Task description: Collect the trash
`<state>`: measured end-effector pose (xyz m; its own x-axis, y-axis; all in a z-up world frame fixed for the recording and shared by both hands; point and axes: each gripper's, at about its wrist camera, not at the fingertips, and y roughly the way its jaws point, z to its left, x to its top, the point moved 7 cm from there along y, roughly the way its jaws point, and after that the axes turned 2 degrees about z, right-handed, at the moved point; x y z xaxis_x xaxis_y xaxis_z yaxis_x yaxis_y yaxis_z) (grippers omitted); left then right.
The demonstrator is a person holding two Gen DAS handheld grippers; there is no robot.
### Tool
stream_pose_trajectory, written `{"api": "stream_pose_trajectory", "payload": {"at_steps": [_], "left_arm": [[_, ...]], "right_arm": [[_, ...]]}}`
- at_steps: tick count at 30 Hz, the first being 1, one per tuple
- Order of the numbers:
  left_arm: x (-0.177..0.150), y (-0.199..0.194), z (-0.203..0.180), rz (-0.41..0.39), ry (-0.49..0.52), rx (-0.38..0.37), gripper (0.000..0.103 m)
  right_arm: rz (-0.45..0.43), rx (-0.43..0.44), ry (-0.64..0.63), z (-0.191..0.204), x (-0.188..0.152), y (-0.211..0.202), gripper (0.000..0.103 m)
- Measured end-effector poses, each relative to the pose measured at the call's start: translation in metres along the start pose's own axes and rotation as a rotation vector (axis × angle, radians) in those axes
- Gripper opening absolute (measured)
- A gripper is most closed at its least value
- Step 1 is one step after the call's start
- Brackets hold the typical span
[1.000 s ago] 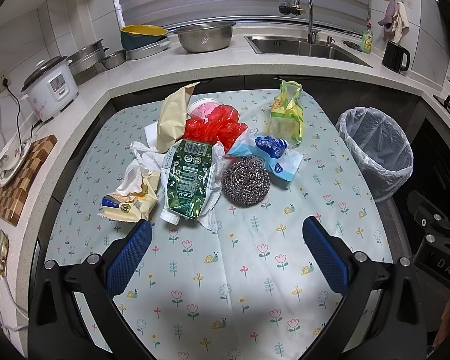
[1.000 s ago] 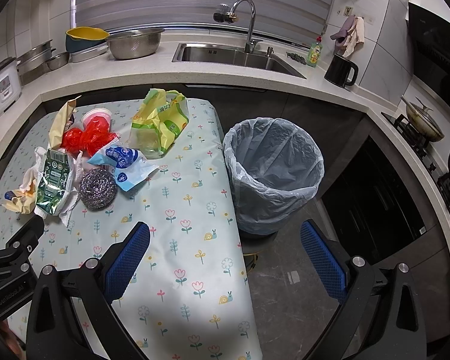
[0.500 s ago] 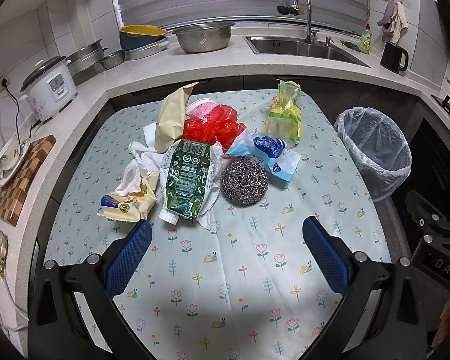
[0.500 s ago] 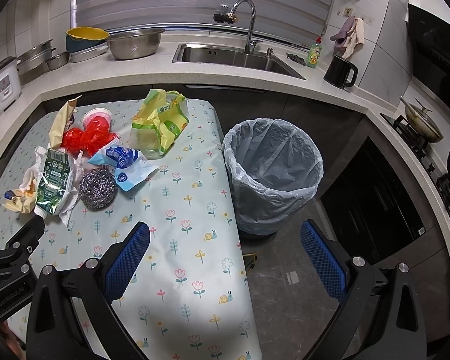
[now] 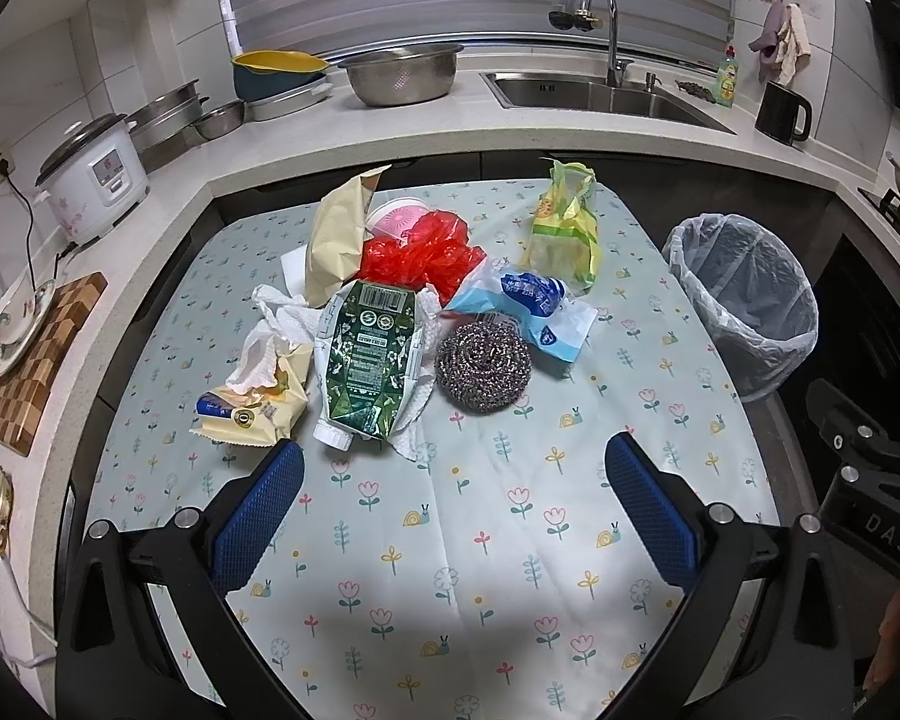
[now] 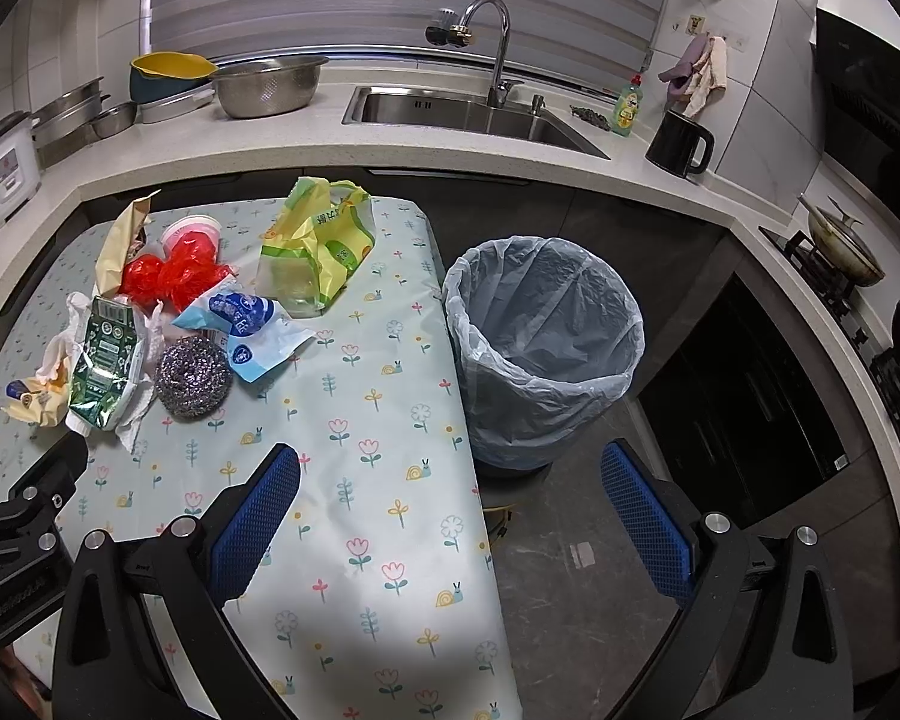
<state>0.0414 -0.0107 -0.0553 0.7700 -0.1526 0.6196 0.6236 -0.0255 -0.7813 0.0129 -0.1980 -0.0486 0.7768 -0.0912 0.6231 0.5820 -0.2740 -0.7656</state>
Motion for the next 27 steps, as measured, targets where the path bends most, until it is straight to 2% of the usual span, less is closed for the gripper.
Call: {"api": "stream_pose_trajectory", "payload": {"at_steps": [27], "left_arm": [[0.0044, -0.0006, 0.0000, 0.006, 0.005, -0.037, 0.096]], "right_arm": [[-0.004, -0.020, 0.008, -0.0052, 0.0015, -0.0037, 0.096]]}}
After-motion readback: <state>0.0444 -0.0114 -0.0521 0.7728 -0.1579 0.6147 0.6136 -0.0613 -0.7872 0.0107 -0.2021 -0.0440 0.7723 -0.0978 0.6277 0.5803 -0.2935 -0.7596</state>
